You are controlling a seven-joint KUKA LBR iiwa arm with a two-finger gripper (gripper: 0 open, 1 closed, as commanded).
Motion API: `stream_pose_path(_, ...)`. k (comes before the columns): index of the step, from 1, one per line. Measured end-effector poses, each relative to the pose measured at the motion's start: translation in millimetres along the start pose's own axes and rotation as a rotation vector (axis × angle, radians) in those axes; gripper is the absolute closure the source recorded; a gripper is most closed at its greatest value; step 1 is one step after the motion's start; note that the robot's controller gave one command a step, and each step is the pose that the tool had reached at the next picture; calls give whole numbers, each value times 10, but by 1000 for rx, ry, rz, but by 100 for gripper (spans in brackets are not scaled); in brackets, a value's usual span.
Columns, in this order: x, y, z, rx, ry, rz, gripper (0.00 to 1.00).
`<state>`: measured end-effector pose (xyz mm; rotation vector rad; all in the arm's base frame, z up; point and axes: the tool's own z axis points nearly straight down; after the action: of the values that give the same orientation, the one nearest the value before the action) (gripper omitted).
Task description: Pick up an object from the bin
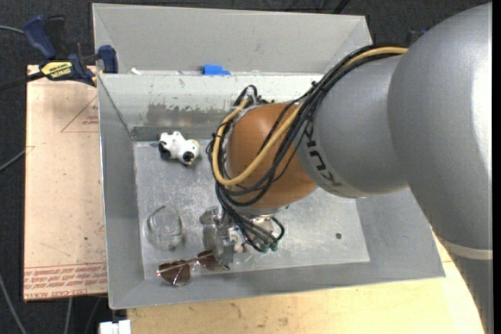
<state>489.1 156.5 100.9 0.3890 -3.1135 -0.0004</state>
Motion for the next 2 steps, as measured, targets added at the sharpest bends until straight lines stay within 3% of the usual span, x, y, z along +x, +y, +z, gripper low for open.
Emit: stream_pose_path(2,-16,3,-219,0,-7,0,100)
